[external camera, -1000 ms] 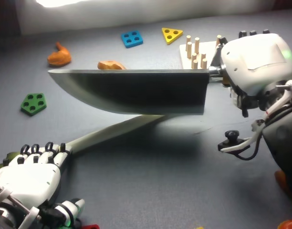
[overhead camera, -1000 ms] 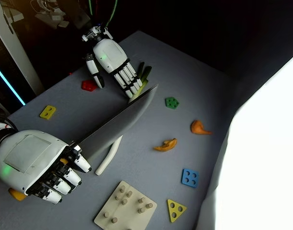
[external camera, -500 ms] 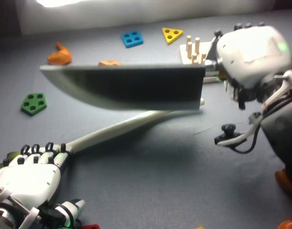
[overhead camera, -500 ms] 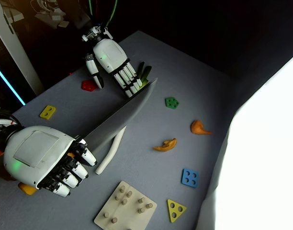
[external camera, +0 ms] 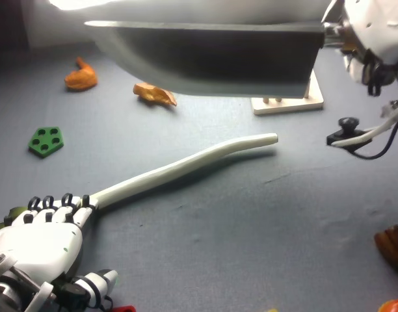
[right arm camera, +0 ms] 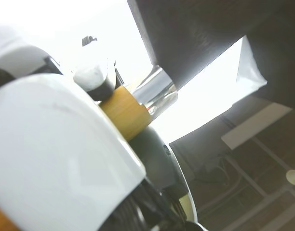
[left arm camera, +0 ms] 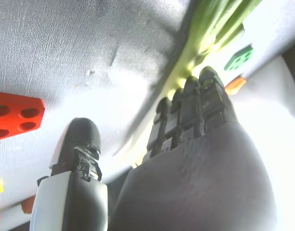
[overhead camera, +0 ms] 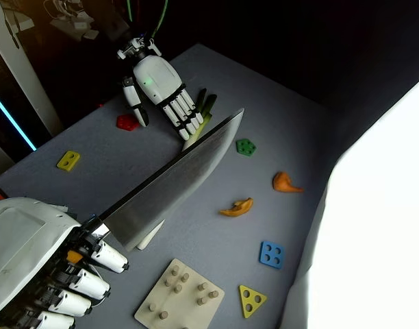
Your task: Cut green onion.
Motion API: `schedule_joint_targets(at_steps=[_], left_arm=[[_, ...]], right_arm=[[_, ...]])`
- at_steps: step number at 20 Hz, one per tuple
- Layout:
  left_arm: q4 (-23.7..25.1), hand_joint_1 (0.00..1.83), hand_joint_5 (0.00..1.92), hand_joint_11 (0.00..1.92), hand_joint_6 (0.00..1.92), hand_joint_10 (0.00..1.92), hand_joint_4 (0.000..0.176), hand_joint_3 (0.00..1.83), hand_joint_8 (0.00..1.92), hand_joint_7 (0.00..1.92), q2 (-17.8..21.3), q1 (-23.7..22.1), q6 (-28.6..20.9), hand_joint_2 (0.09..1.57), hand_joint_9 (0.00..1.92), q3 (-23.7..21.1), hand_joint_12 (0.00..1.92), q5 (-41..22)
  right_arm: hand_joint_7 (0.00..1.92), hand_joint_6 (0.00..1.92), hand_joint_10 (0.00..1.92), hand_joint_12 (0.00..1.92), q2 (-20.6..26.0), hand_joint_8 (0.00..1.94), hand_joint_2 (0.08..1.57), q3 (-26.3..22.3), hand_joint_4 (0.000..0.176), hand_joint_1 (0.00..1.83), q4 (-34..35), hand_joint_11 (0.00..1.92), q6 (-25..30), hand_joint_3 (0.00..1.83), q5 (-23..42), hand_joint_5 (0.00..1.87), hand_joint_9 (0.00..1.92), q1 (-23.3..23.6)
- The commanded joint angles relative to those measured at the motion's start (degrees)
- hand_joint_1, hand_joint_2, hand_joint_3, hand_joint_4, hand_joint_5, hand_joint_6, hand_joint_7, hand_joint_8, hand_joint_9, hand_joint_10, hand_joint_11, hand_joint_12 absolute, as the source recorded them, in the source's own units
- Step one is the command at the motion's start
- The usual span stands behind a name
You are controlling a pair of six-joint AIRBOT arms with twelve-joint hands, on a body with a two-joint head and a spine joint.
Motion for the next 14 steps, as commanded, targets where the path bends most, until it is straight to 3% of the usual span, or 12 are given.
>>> schedule_joint_targets(at_steps=[1, 8, 14], left_arm=[[2.6, 0.43, 0.01, 0.00, 0.01, 0.00, 0.000, 0.00, 0.00, 0.01, -0.3, -0.3, 0.1, 1.35, 0.00, 0.4, 0.00, -3.0], [3.0, 0.38, 0.00, 0.00, 0.00, 0.00, 0.000, 0.00, 0.00, 0.00, -0.3, -1.0, -0.2, 1.36, 0.00, 0.6, 0.00, -3.0], [3.5, 0.38, 0.00, 0.00, 0.00, 0.00, 0.000, 0.00, 0.00, 0.00, -0.3, -2.8, -0.3, 1.36, 0.00, 1.0, 0.00, -2.3]], right_arm=[[1.54, 1.92, 1.92, 1.92, 0.8, 1.94, 1.02, 0.6, 0.176, 1.55, -3.7, 1.68, 1.6, 0.43, 4.2, 1.40, 1.65, 0.6], [1.50, 1.92, 1.92, 1.92, 3.3, 1.94, 1.03, 7.4, 0.176, 1.57, -11.2, 1.66, 11.6, 0.39, -5.5, 1.39, 1.63, 0.0], [1.49, 1.92, 1.92, 1.92, 3.5, 1.94, 1.07, 14.9, 0.176, 1.57, -16.5, 1.65, 22.6, 0.32, -7.2, 1.38, 1.61, -1.7]])
